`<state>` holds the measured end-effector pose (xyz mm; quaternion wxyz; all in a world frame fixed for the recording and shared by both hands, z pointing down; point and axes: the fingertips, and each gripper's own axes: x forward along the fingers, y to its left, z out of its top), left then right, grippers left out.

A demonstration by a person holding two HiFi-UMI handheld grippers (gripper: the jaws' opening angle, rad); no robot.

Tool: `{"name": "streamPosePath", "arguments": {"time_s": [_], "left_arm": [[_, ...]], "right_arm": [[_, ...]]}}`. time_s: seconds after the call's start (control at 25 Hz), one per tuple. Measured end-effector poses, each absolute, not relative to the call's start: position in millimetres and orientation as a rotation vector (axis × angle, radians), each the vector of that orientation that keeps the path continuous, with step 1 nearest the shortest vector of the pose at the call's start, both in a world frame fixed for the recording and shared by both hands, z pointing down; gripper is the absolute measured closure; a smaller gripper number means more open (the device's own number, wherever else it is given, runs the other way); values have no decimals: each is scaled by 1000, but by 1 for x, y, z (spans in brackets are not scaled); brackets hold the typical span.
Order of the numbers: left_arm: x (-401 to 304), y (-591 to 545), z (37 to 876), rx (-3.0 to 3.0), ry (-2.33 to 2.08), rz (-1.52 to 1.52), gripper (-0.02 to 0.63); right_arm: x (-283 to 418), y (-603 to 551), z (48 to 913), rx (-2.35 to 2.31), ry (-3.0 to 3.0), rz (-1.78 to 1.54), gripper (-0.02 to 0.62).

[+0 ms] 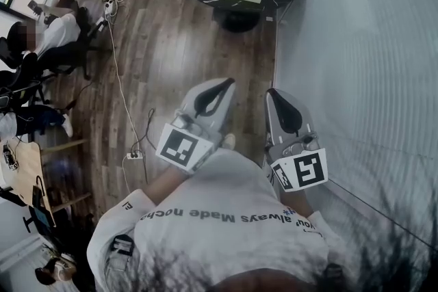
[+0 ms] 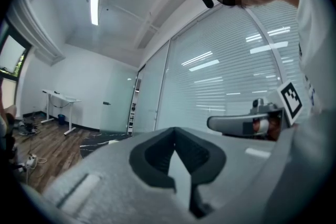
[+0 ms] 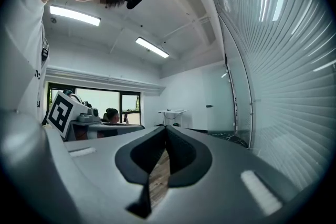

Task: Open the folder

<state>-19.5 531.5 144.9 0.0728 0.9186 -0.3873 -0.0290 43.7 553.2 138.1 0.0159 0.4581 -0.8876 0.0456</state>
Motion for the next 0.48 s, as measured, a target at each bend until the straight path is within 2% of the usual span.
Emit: {"name": "streamPosePath", "arguments": {"time_s": [0.48], "left_arm": [[-85, 407, 142, 2780, -1152, -106, 603]], "right_arm": [[-30, 425, 128, 1372, -2748, 94, 594]]}}
